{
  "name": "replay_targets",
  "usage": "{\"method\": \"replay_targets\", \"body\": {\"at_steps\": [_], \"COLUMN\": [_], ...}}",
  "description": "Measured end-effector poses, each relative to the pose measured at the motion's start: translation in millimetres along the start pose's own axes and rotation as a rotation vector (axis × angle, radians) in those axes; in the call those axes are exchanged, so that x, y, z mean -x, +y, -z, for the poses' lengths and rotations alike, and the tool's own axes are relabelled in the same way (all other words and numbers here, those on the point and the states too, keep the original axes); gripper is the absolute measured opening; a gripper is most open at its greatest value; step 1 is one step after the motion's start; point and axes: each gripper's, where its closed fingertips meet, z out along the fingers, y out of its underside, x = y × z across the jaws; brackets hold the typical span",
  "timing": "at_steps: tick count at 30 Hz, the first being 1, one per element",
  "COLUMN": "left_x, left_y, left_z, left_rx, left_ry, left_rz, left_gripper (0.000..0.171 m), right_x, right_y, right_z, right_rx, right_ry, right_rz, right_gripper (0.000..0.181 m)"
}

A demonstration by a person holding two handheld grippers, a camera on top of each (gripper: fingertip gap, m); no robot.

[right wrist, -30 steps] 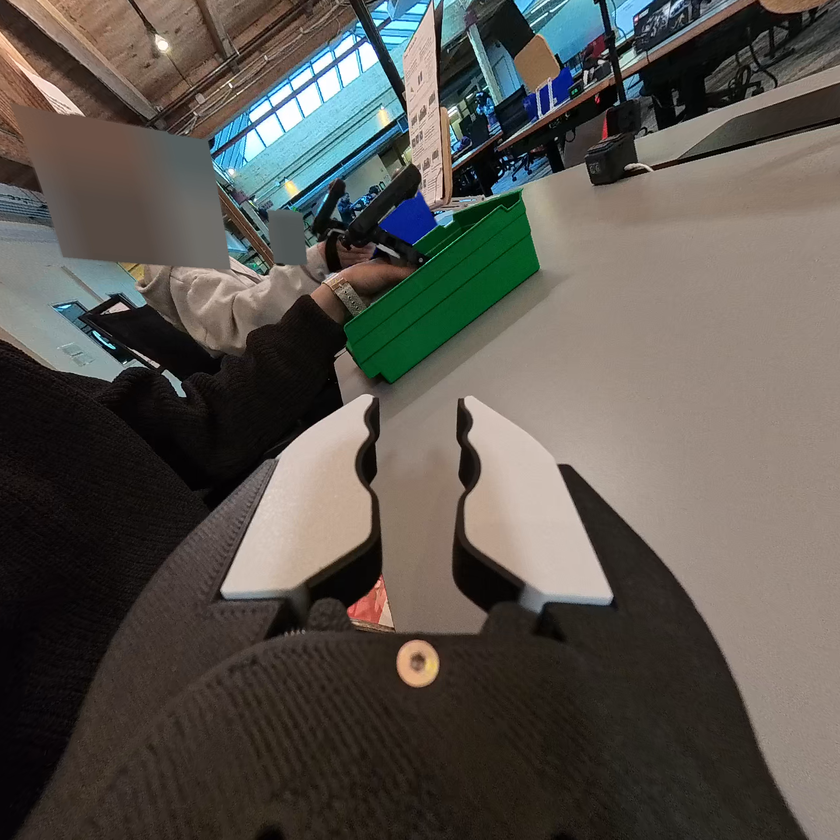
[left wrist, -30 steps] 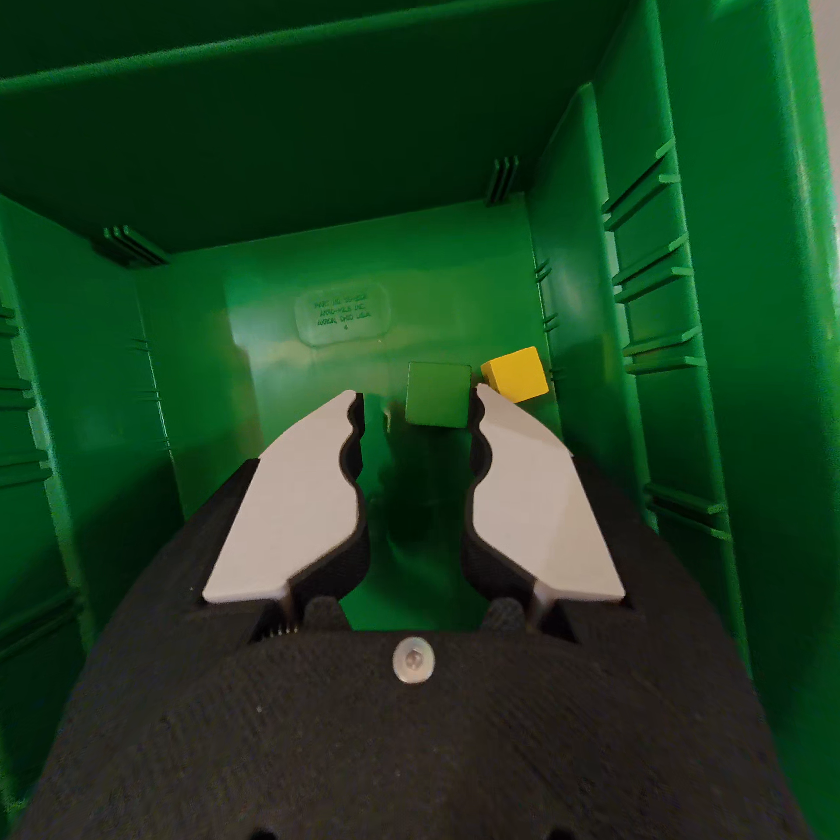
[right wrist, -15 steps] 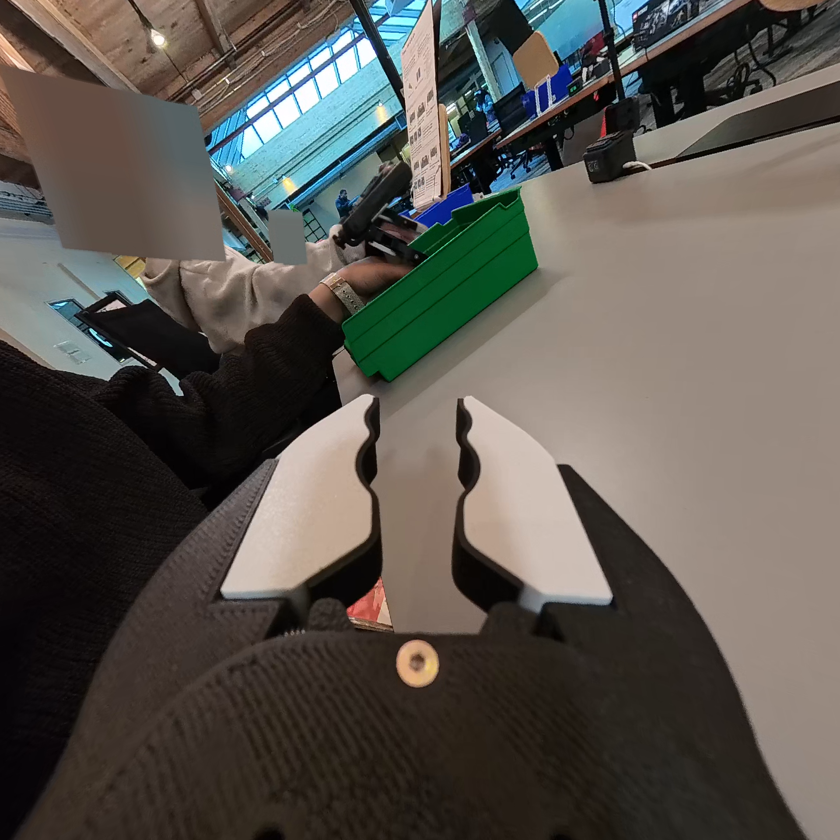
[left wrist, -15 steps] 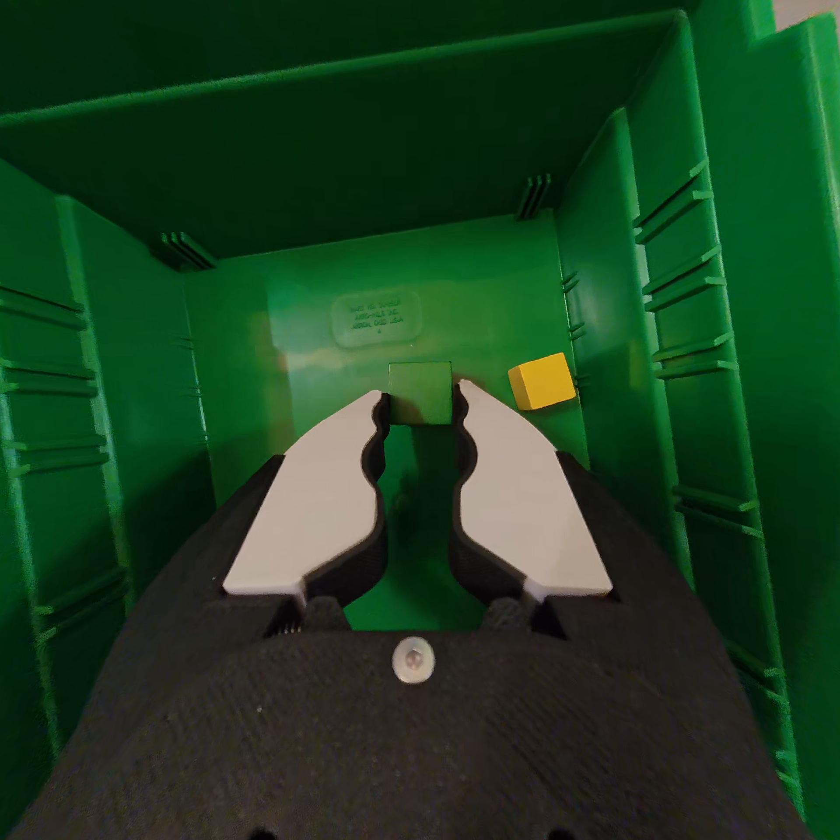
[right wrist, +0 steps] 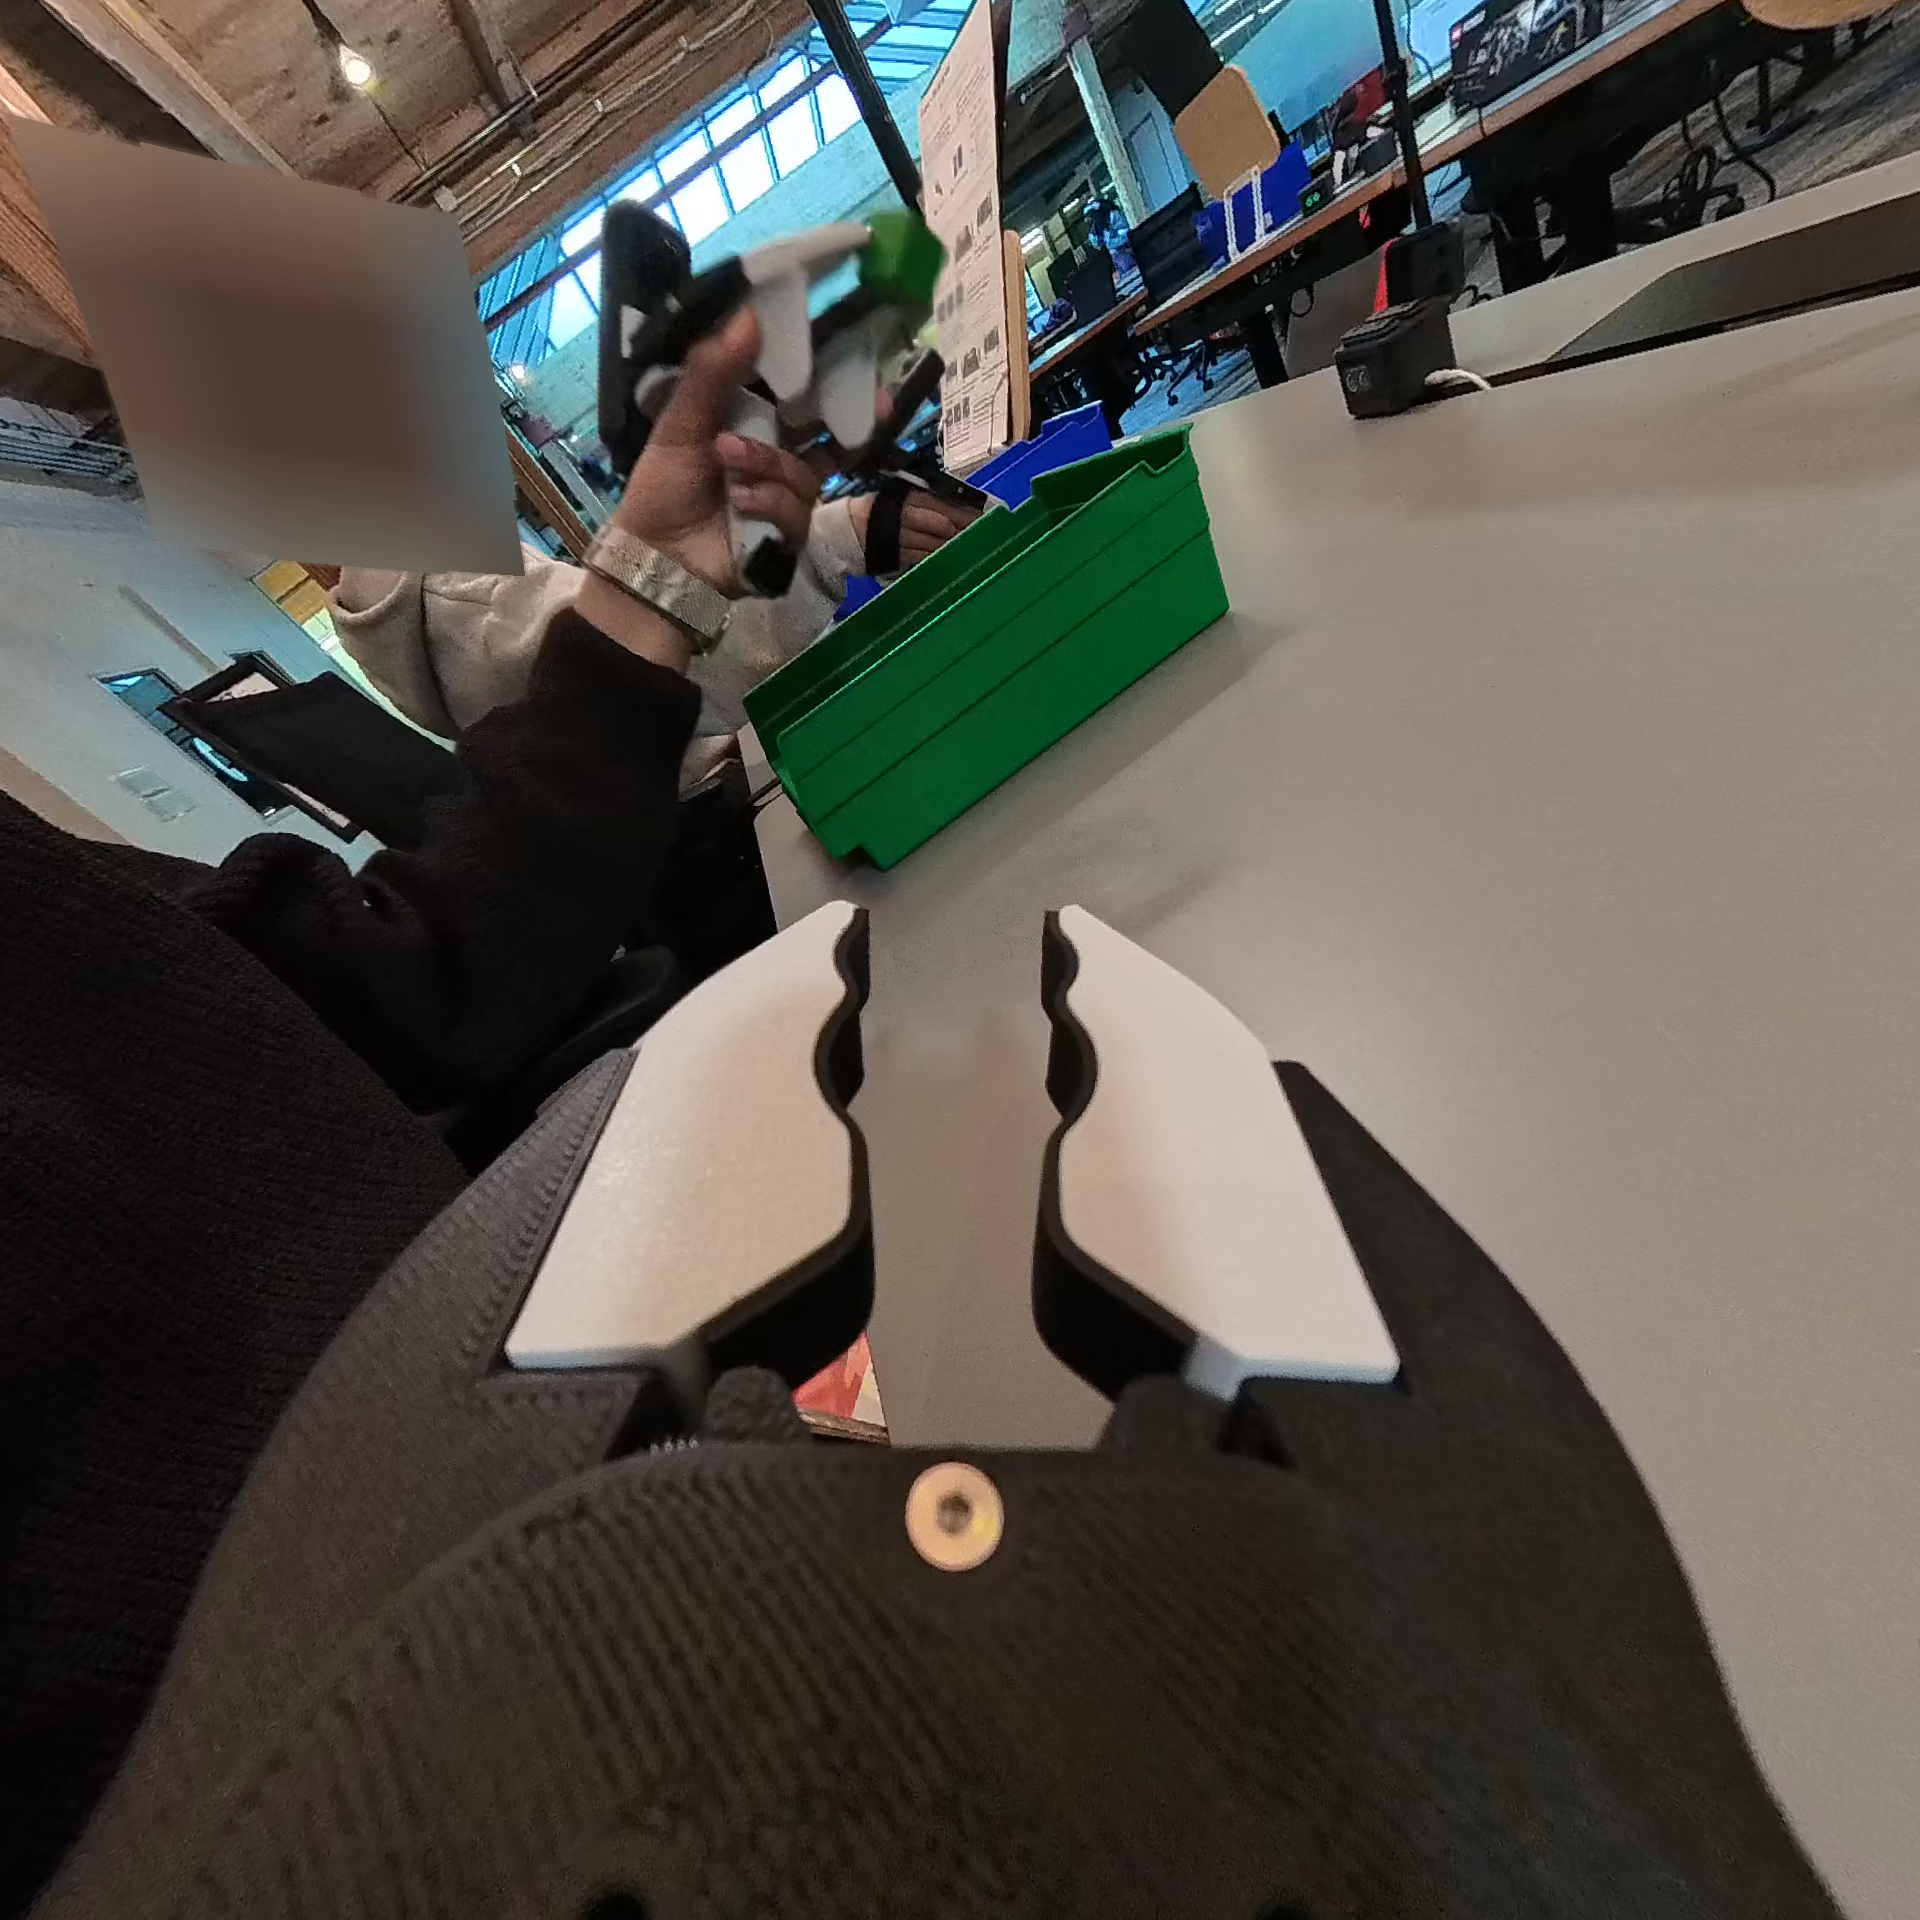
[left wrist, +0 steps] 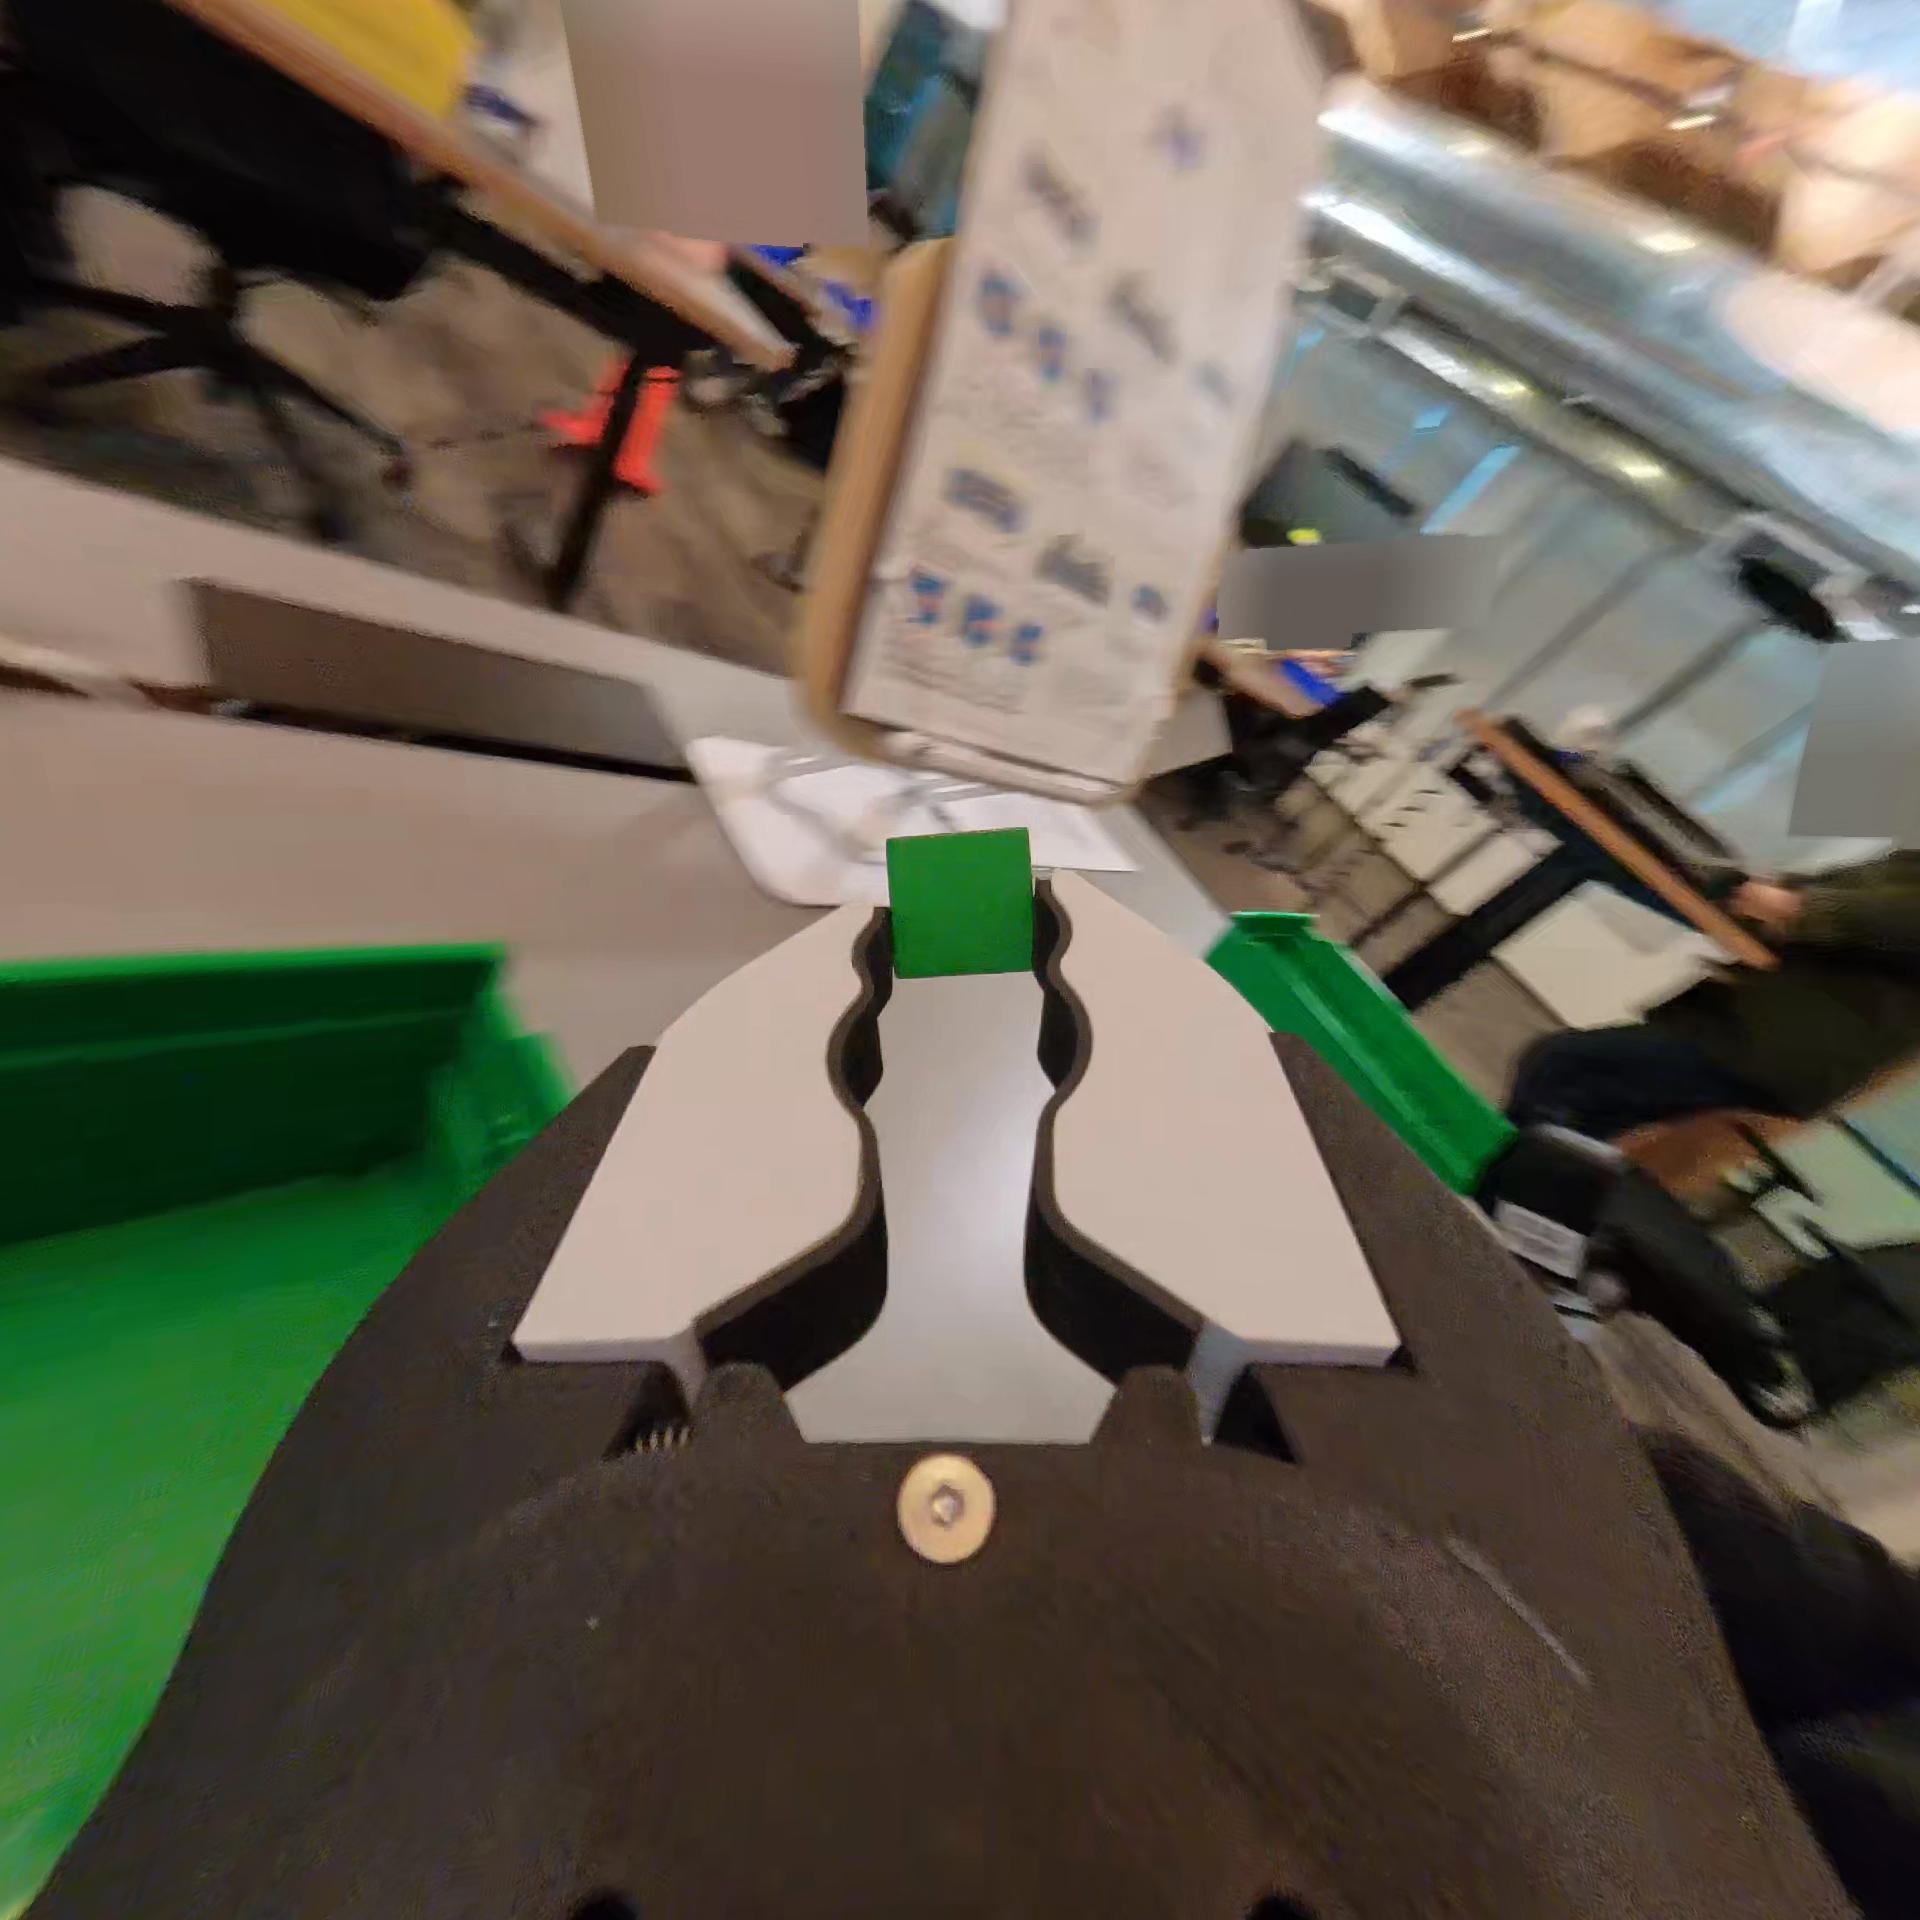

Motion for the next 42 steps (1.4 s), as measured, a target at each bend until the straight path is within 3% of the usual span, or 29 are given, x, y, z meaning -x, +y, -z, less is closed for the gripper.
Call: {"method": "replay_targets", "body": {"at_steps": [3, 6, 10, 13, 17, 21, 25, 28, 35, 42], "left_x": [-59.3, -115.6, -170.5, -192.9, -197.9, -202.5, -205.7, -198.1, -190.9, -189.5], "left_y": [9.1, 35.4, 96.8, 152.1, 210.0, 233.8, 243.5, 246.2, 262.2, 269.5], "left_z": [-18.0, -41.0, -74.4, -93.8, -110.4, -117.7, -119.7, -122.6, -127.8, -130.6], "left_rx": [0.026, 0.077, 0.190, 0.280, 0.356, 0.381, 0.376, 0.344, 0.346, 0.307], "left_ry": [0.158, 0.335, 0.519, 0.595, 0.620, 0.635, 0.630, 0.606, 0.565, 0.523], "left_rz": [-0.026, 0.022, 0.197, 0.343, 0.498, 0.544, 0.477, 0.520, 0.592, 0.532], "left_gripper": [0.028, 0.027, 0.027, 0.027, 0.027, 0.027, 0.027, 0.027, 0.026, 0.026], "right_x": [1.2, 2.4, 0.3, -11.8, -32.2, -37.7, -23.1, -15.8, -36.3, -37.7], "right_y": [-2.1, -8.0, -24.7, -37.7, -46.1, -44.5, -33.0, -26.8, -21.8, -12.8], "right_z": [0.7, 3.9, 14.8, 28.2, 46.3, 49.5, 33.7, 22.7, 25.1, 19.2], "right_rx": [-0.007, -0.033, -0.126, -0.217, -0.306, -0.303, -0.221, -0.203, -0.218, -0.173], "right_ry": [0.003, 0.001, -0.024, -0.034, -0.036, -0.028, -0.057, -0.061, 0.047, 0.023], "right_rz": [0.013, 0.017, -0.089, -0.248, -0.442, -0.488, -0.445, -0.438, -0.446, -0.471], "right_gripper": [0.032, 0.033, 0.034, 0.035, 0.035, 0.036, 0.041, 0.041, 0.037, 0.041]}}
